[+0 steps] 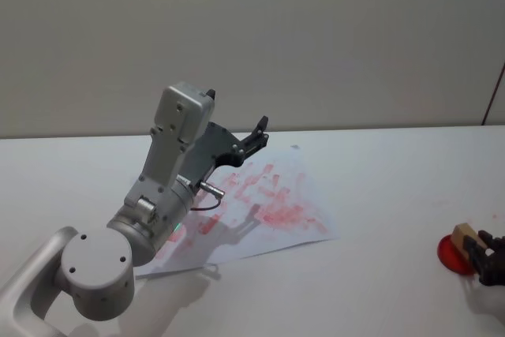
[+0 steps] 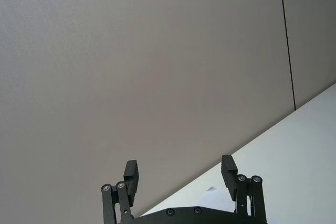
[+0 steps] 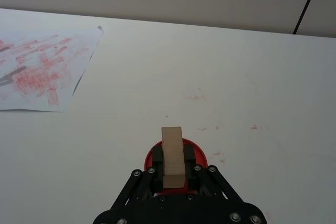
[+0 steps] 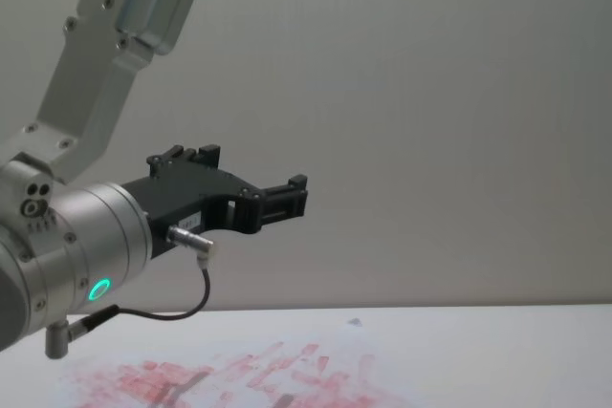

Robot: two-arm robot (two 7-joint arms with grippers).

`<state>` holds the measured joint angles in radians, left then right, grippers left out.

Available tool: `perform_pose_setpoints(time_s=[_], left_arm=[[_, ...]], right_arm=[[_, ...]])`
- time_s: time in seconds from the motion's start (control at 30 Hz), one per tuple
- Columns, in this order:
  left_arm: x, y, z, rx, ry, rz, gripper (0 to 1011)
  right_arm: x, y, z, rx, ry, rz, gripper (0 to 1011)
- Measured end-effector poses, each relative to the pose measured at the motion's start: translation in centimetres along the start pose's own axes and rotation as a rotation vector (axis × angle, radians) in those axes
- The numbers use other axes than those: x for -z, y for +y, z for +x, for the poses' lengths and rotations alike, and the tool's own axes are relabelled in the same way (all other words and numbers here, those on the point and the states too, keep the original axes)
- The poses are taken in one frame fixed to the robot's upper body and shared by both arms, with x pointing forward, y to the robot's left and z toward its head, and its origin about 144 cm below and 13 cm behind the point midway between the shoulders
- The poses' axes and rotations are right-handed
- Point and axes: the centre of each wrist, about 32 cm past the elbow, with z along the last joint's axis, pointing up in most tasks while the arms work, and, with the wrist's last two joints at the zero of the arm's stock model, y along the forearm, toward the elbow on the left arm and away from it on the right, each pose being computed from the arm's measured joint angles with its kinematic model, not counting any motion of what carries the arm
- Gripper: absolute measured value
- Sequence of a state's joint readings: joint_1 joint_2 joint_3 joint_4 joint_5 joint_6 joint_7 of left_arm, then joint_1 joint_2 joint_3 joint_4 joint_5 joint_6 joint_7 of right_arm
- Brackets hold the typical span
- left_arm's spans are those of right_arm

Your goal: Use the one hand to pick up the stamp and affix it onto the A4 paper.

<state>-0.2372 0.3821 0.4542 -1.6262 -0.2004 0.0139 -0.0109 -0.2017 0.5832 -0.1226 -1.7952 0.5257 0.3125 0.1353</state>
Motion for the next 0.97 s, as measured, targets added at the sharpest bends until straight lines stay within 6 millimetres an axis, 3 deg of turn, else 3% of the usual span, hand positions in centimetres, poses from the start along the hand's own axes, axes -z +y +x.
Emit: perform_pose_setpoints(time_s=[0.17, 0.33, 0.47, 0.6, 0.7, 0.83, 0.97], left_arm=[[0.00, 0.00, 0.00, 0.000, 0.000, 0.000, 1001], [0.00, 0.00, 0.00, 0.000, 0.000, 0.000, 1001], [0.00, 0.00, 0.00, 0.000, 0.000, 0.000, 1001], [0.00, 0.00, 0.00, 0.000, 0.000, 0.000, 1001], [0.00, 0.00, 0.00, 0.000, 0.000, 0.000, 1001], [0.00, 0.00, 0.00, 0.000, 0.000, 0.000, 1001], [0.00, 0.00, 0.00, 0.000, 0.000, 0.000, 1001]], right_arm=[[0.10, 0.17, 0.00, 0.002, -0.006, -0.008, 250], [0.16, 0.27, -0.01, 0.003, -0.010, -0.012, 391], [0.19, 0.33, -0.01, 0.003, -0.012, -0.016, 559], [0.22, 0.37, -0.01, 0.004, -0.013, -0.018, 640], [0.25, 0.40, -0.01, 0.004, -0.014, -0.020, 778], [0.25, 0.42, 0.00, 0.004, -0.015, -0.020, 843], [0.27, 0.44, -0.01, 0.004, -0.016, -0.022, 979]])
